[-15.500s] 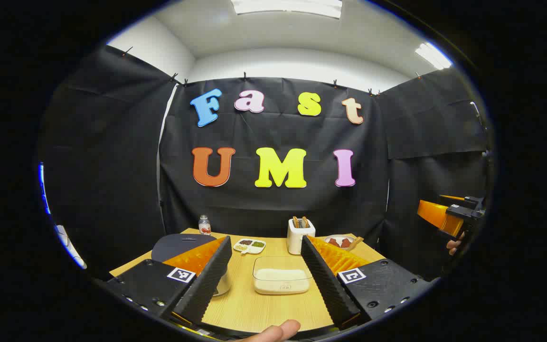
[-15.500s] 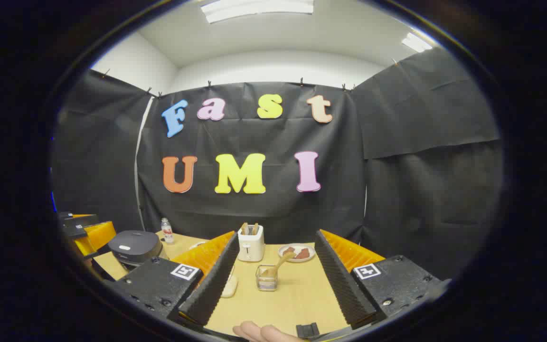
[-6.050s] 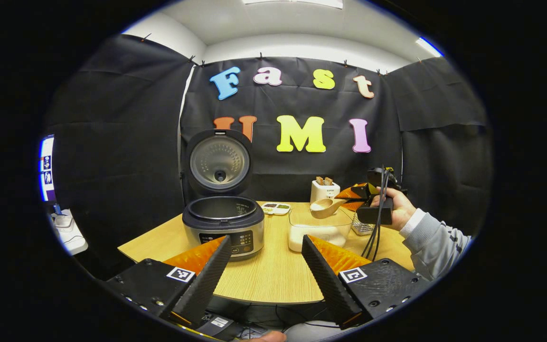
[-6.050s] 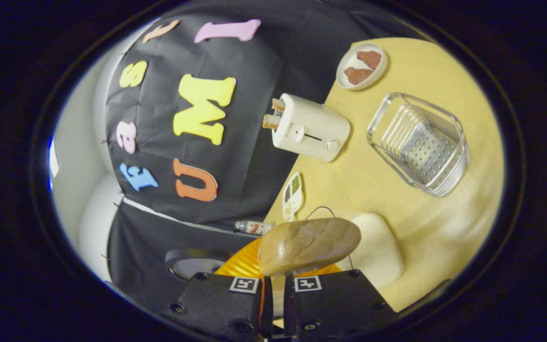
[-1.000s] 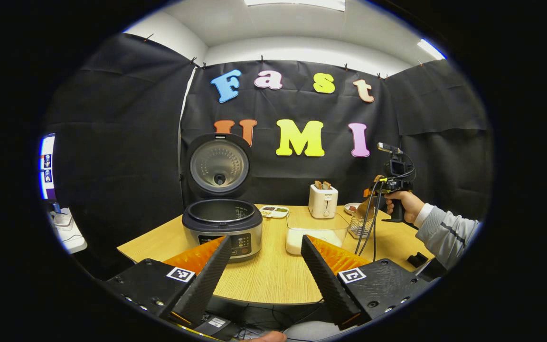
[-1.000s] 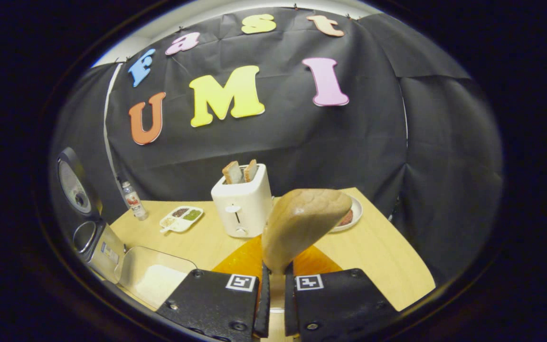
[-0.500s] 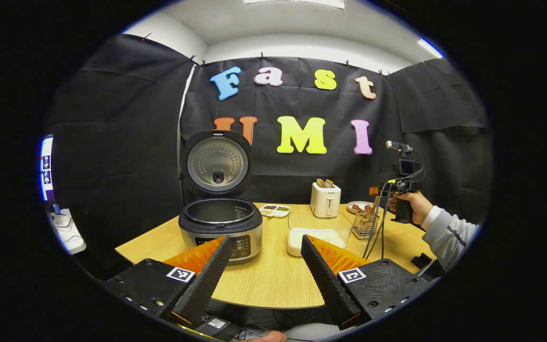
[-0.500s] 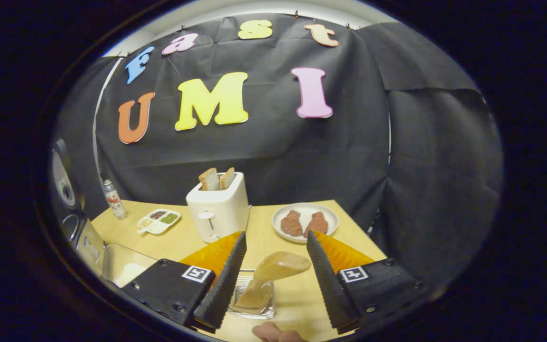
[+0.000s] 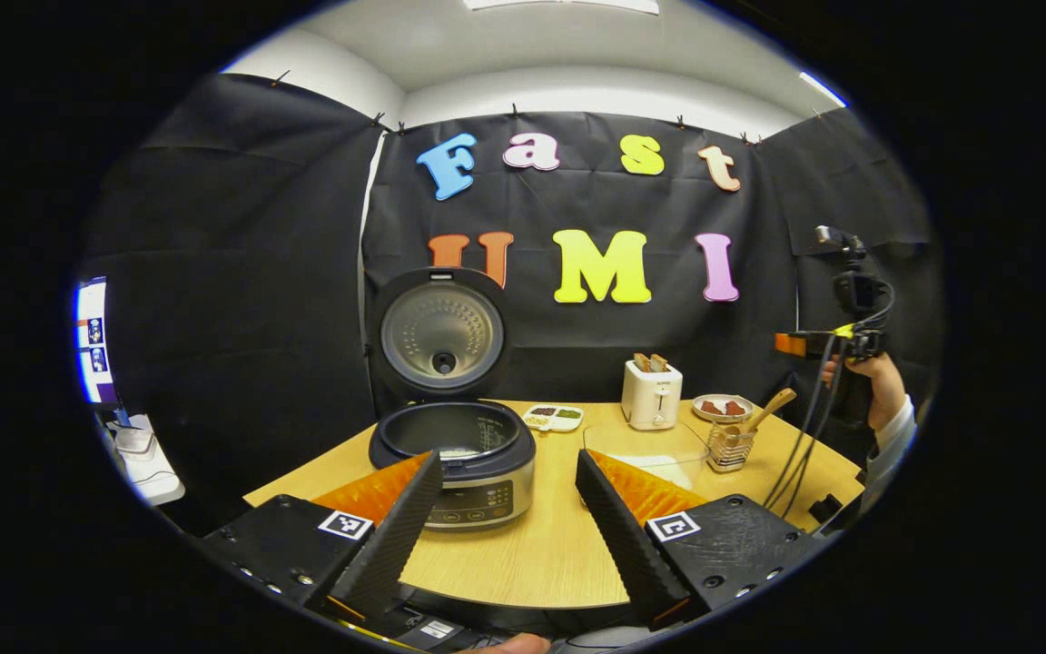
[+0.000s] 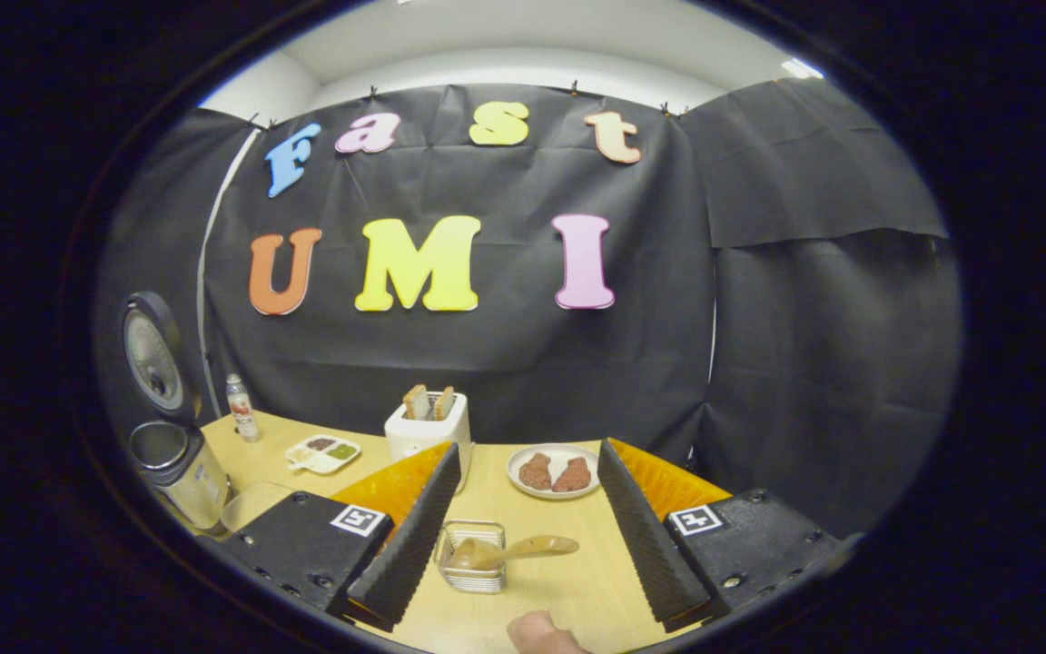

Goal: Close the left gripper, press the button to open the rice cooker; take a wooden spoon from the chopstick holder with the right hand, scoop a spoonful of rice and pour it into the rice cooker, then put the wooden spoon back into the chopstick holder.

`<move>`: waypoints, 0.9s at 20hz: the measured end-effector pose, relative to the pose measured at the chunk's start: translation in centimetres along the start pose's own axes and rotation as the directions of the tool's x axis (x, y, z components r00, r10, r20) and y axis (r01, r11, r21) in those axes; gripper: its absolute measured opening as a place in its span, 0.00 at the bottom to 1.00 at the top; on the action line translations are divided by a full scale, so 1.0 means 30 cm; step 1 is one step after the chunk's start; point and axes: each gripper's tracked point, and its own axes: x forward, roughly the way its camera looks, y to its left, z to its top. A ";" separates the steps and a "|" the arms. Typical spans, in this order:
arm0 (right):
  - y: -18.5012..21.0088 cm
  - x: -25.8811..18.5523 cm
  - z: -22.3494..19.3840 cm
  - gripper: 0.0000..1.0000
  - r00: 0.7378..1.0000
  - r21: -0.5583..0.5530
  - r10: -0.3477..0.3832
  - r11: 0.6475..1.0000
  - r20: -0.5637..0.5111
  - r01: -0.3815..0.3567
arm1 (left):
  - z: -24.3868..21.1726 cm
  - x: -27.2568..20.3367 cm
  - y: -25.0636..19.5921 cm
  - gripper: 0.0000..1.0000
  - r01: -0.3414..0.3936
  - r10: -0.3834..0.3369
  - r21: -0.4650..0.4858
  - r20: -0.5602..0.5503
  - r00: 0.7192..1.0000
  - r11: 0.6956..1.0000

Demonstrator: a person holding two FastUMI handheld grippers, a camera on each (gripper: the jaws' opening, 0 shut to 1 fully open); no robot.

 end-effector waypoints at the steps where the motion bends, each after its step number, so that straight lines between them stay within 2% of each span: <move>1: 0.003 -0.052 0.014 0.98 1.000 -0.001 0.006 1.000 0.009 -0.006 | 0.025 0.014 0.014 0.94 -0.008 0.008 -0.001 0.004 1.000 1.000; 3: 0.014 -0.151 0.047 0.96 0.999 -0.016 0.033 0.999 0.042 -0.032 | 0.068 0.037 0.029 0.95 -0.006 0.006 -0.009 0.005 1.000 1.000; 5: 0.008 -0.241 0.068 0.98 0.996 -0.017 0.050 0.999 0.080 -0.049 | 0.127 0.061 0.039 0.94 0.000 0.000 -0.012 0.018 1.000 1.000; 7: 0.019 -0.319 0.046 0.95 0.993 -0.018 0.081 0.997 0.091 -0.079 | 0.189 0.089 0.059 0.94 -0.006 0.006 -0.001 0.030 1.000 1.000; 10: 0.026 -0.415 -0.016 0.98 0.990 -0.022 0.119 0.993 0.072 -0.118 | 0.293 0.143 0.076 0.94 -0.012 0.012 0.000 0.053 0.998 1.000; 14: 0.014 -0.495 -0.060 0.95 0.988 -0.009 0.135 0.991 0.080 -0.135 | 0.425 0.232 0.125 0.94 -0.036 0.034 0.017 0.087 0.996 0.999; 18: -0.010 -0.525 -0.115 0.98 0.989 0.002 0.137 0.991 0.062 -0.137 | 0.517 0.375 0.175 0.95 -0.048 0.049 -0.010 0.110 0.993 0.999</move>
